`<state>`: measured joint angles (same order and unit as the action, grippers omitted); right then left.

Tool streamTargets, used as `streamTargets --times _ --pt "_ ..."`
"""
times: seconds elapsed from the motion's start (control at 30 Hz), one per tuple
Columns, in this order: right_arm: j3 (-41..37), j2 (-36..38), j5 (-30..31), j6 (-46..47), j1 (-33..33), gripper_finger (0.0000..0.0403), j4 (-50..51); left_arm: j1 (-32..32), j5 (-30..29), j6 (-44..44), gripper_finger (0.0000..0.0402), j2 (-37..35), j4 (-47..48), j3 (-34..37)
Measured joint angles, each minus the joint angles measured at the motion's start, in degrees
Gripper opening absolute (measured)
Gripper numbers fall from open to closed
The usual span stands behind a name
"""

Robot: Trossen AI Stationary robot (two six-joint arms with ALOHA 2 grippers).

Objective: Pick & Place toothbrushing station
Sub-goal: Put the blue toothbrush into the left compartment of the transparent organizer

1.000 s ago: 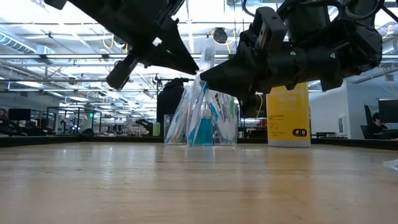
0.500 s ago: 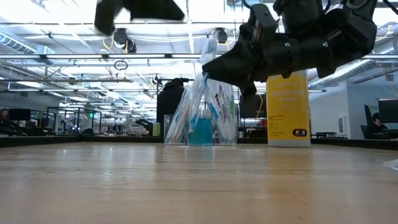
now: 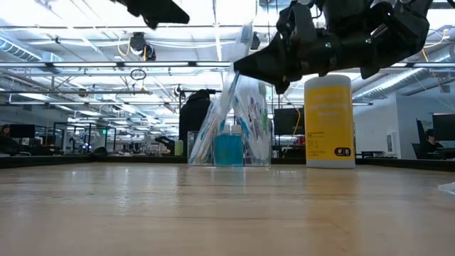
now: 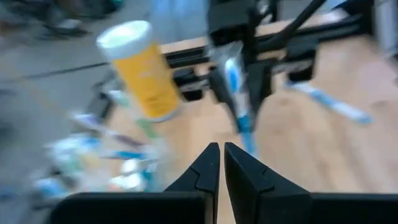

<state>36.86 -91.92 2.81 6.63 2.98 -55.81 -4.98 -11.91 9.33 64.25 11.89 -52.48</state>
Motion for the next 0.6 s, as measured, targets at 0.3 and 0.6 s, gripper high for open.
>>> streamTargets --times 0.3,0.6 --pt "0.0 -0.1 0.0 -3.1 0.0 0.0033 4.8 7.8 19.3 -4.5 0.0029 9.1 -20.8 7.9" --pt "0.0 -0.1 0.1 -4.5 -0.1 0.0034 8.2 7.5 21.8 -4.9 0.0088 22.5 -33.8 8.0"
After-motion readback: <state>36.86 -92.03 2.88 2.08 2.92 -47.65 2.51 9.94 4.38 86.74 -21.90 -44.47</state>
